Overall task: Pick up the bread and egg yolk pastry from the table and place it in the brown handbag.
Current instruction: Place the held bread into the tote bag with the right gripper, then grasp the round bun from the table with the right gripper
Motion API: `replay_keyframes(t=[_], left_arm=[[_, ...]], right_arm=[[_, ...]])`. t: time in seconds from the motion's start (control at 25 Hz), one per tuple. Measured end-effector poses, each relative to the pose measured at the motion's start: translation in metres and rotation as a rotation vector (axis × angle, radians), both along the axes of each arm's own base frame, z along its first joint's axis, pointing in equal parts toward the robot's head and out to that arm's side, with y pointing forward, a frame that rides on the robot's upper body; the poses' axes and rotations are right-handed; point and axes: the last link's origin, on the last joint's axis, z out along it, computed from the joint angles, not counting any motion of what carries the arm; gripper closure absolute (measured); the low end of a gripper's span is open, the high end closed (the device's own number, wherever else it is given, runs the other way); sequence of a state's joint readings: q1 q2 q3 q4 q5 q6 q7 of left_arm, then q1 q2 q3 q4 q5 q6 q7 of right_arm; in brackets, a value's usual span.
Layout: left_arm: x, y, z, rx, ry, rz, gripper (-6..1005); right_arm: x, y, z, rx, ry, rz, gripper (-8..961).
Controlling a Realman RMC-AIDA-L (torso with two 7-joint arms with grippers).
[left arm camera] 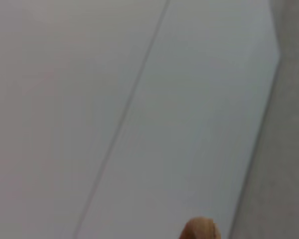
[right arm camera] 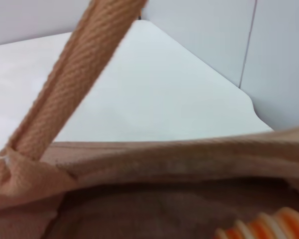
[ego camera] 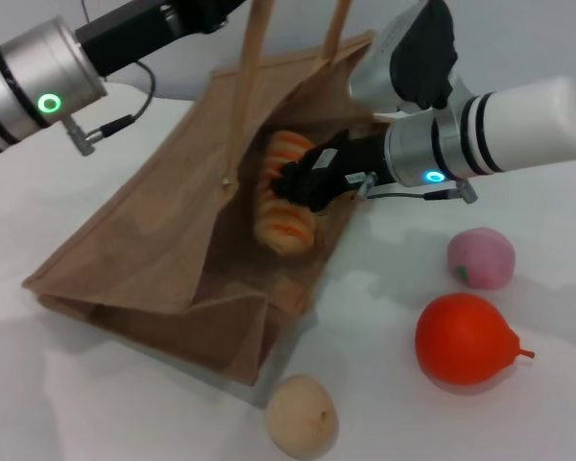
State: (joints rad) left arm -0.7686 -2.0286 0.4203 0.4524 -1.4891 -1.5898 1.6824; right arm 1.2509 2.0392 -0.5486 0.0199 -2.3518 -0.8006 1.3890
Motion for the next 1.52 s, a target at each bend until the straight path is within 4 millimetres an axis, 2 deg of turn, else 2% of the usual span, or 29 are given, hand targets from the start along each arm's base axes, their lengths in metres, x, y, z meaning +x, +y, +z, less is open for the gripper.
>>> replay_keyframes(t=[0.32,0.68,1.0,1.16,1.32,1.52], left_arm=[[0.014,-0.006,0.001,-0.029,-0.038,-0.085,902],[0.003,-0.011,0.008,-0.005,-0.070,-0.065,902],[-0.016,-0.017,0.017,0.041,-0.088,-0.007,902],[-0.027,-0.020,0.021,0.063,-0.092,0.027,902],[-0.036,-0.022,0.024,0.096,-0.096,0.055,902],[-0.038,-0.023,0.024,0.099,-0.095,0.060,902]], right_arm=[[-0.001,-0.006,-0.006,-0.013,-0.021,0.105,792],[0.007,-0.021,-0.013,-0.009,0.024,0.259,912],[0.013,-0.023,-0.003,-0.008,0.088,0.249,633],[0.019,-0.026,0.011,-0.012,0.168,0.250,390],[0.023,-0.026,0.019,-0.010,0.192,0.255,329],[0.029,-0.025,0.025,0.009,0.197,0.248,253]])
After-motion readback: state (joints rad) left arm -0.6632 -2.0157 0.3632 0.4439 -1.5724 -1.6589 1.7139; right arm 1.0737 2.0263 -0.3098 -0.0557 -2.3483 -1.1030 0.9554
